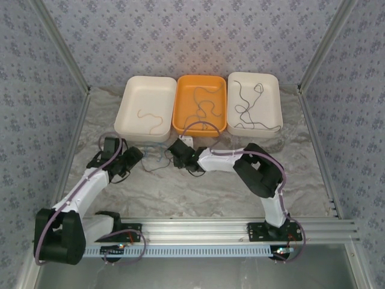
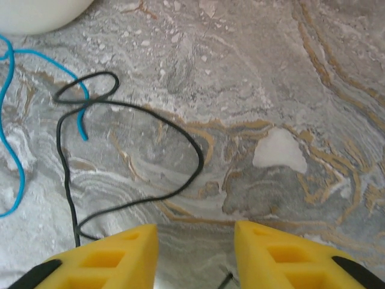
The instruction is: Untangle the cables
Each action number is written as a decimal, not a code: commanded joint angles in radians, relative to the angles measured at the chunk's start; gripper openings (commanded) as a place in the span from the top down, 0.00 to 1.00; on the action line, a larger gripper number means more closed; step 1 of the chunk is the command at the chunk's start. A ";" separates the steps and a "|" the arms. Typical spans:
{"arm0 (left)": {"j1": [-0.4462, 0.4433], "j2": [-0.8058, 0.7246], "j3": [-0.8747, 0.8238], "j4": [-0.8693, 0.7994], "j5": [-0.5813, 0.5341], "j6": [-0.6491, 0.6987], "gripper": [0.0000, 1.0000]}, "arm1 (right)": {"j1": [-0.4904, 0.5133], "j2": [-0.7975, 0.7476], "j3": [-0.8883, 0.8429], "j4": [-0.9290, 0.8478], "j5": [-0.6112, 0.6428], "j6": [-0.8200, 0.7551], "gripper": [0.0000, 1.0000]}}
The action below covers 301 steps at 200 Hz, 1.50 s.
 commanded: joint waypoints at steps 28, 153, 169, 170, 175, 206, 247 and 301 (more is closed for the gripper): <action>0.067 0.023 -0.013 0.066 0.048 0.043 0.25 | -0.001 -0.042 -0.045 0.031 0.053 0.044 1.00; 0.007 0.004 -0.008 0.084 0.095 0.027 0.30 | -0.096 -0.906 -0.234 -0.323 0.247 -0.104 1.00; 0.007 -0.018 -0.005 0.055 0.069 0.028 0.29 | -0.116 -0.978 -0.240 -0.388 0.268 -0.105 1.00; 0.007 -0.019 -0.005 0.054 0.068 0.028 0.29 | -0.118 -0.986 -0.240 -0.392 0.269 -0.104 1.00; 0.007 -0.026 -0.005 0.044 0.057 0.029 0.29 | -0.130 -1.013 -0.245 -0.413 0.274 -0.105 1.00; 0.007 -0.057 -0.007 0.013 0.022 0.042 0.30 | -0.252 -1.157 -0.296 -0.503 0.224 -0.113 1.00; -0.036 -0.009 -0.041 0.088 0.075 0.038 0.47 | -0.362 -1.196 -0.360 -0.522 0.107 -0.108 1.00; -0.264 -0.010 -0.084 0.081 -0.003 -0.007 0.40 | -0.460 -1.203 -0.389 -0.490 0.022 -0.131 1.00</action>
